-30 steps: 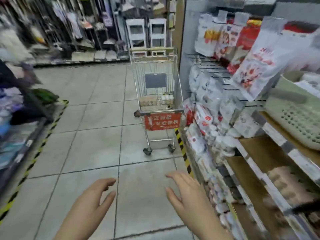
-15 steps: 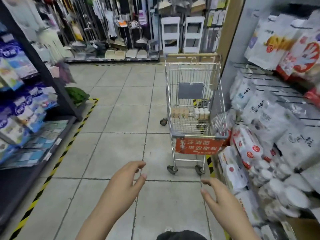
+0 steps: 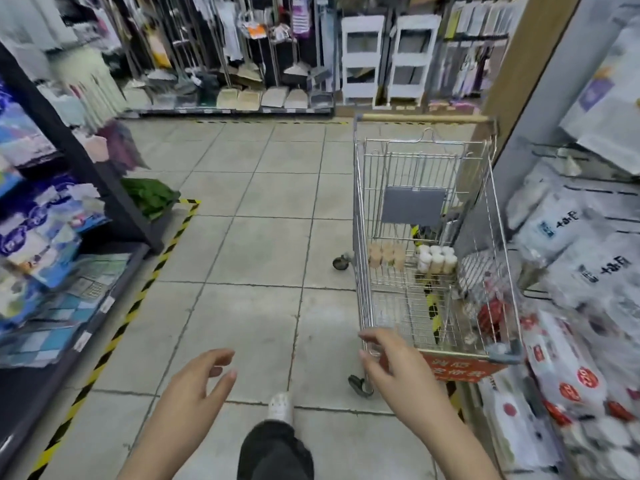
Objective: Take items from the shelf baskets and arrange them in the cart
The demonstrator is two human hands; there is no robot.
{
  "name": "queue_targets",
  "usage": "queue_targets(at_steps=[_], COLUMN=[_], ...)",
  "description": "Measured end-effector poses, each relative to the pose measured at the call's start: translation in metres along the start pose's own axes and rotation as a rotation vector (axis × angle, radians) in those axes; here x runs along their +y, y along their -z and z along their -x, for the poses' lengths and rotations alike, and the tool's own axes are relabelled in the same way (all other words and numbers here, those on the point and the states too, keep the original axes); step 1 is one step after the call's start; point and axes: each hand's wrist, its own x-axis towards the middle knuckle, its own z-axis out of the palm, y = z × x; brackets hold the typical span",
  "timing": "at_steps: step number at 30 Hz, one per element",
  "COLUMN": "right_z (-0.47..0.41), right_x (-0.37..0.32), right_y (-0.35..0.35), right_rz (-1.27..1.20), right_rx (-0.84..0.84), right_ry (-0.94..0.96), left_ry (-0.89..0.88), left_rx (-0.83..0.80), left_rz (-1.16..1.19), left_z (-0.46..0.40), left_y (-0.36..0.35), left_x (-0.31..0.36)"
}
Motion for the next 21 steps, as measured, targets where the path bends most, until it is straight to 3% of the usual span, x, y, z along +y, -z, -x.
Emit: queue_targets(at_steps=[7,14,21], right_z=[-0.132,-0.231,-0.271], right_x=[0.009,0.027,0.098], right_y=[-0.003,0.006,0.02], right_rz=[-0.05,-0.095,-0.23], right_rx=[0.103,0.293,0.435], right_ry=[-0.165,-0.378,-0.728], left_ry=[-0.09,-0.449,-0.676], left_rx=[-0.074,-0.268,-0.523], left_rz=[-0.064,-0.197,-0.264], left_z=[-0.19,-0.369,-0.457], left_y=[0.021,-0.005,-0.071], left_x=[0.023,0.106,0.2])
